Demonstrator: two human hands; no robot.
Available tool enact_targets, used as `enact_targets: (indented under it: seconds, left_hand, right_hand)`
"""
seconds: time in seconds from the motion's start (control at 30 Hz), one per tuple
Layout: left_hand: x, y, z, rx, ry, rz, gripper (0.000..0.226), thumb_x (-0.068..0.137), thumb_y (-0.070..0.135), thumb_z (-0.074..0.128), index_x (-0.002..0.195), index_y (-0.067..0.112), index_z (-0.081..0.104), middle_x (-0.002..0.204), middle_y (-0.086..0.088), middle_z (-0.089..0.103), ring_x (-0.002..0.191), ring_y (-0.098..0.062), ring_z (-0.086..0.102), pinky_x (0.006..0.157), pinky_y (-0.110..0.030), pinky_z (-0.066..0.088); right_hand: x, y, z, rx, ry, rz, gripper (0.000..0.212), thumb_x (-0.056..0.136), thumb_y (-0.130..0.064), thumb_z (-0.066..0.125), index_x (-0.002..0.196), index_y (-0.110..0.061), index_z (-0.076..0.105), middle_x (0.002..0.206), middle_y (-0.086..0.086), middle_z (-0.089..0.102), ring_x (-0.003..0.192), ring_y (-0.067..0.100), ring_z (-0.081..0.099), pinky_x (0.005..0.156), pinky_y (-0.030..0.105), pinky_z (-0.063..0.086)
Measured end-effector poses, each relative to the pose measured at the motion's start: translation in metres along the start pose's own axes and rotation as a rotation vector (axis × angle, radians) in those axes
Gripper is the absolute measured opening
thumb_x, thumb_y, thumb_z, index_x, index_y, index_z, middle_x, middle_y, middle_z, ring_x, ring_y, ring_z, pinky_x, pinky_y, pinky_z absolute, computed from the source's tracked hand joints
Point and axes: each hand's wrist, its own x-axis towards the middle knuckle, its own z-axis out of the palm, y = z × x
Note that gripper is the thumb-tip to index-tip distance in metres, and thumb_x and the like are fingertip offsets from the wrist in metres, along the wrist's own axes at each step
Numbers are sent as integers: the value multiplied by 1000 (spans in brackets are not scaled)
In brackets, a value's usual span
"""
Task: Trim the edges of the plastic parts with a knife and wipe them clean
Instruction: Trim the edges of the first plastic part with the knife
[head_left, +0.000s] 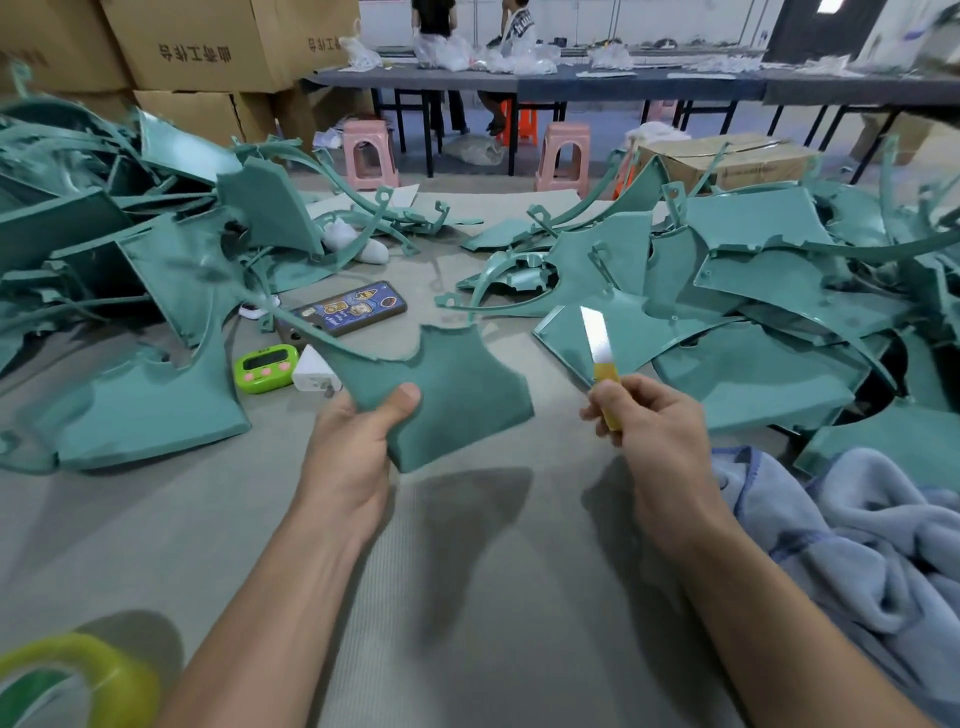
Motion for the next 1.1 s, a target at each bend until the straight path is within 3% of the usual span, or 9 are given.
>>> enact_targets:
  seconds: [0.1,0.2,0.3,0.4,0.47,0.67,0.87,0.97,1.1]
  left_hand:
    - [0,1,-3,-66,1,79,40,83,-21,54,96,10,76,94,-9,78,83,-23,75,74,-32,61]
    - [-5,-5,0,-63,-66,99,54,81,-24,49,74,19,79,81,-4,75,77,-20,74,70,-29,60]
    - [-4,-7,-4,-4,-43,100,48,80,-22,53,72,18,79,79,-1,73,78,-17,70,72,-23,56]
    - [-4,-7,-5,20,18,119,45,76,-23,53,72,16,76,80,-3,71,85,-21,66,80,-29,52]
    - [-4,-5,-4,-48,-2,135,51,75,-26,48,66,16,75,76,-3,70,78,-18,68,76,-27,56]
    - [-1,-3,-2,-85,9,151,66,73,-30,36,51,23,69,62,12,64,68,-5,65,66,-19,51]
    - [5,0,-10,-162,108,114,43,67,-24,45,83,9,65,97,-16,61,94,-29,61,85,-39,47]
    - [6,-1,-8,-168,120,103,45,72,-29,40,86,6,63,96,-16,61,95,-30,60,85,-39,46]
    - [5,2,-7,-220,82,90,53,73,-29,35,97,6,67,98,-11,68,92,-24,68,84,-33,55]
  right_hand:
    - [-4,0,-1,-3,-82,22,22,96,-11,63,76,-10,69,57,9,65,47,11,49,44,17,40]
    - [-11,5,12,-35,-226,67,26,99,-14,60,74,-13,67,55,10,63,42,13,44,40,18,35]
    - [-11,6,16,-90,-319,137,29,100,-16,60,71,-13,67,51,9,57,38,11,38,37,16,30]
    - [-5,5,14,-223,-289,209,32,96,-17,65,64,-11,67,46,6,52,38,12,37,38,19,27]
    - [-2,3,11,-291,-256,219,33,92,-16,68,60,-10,66,45,5,50,37,14,34,41,21,25]
    - [-10,0,8,-5,-347,167,32,96,-11,61,65,-13,69,46,8,46,36,12,31,36,18,23]
    - [-8,-1,9,-119,-286,155,31,94,-8,64,63,-10,68,43,7,46,37,14,30,38,19,24]
    - [-11,-3,7,86,-346,110,29,99,-9,59,71,-8,67,47,9,49,37,13,30,37,19,26]
    - [-12,-1,10,-94,-362,167,33,99,-10,59,66,-8,64,49,12,49,35,13,31,37,20,22]
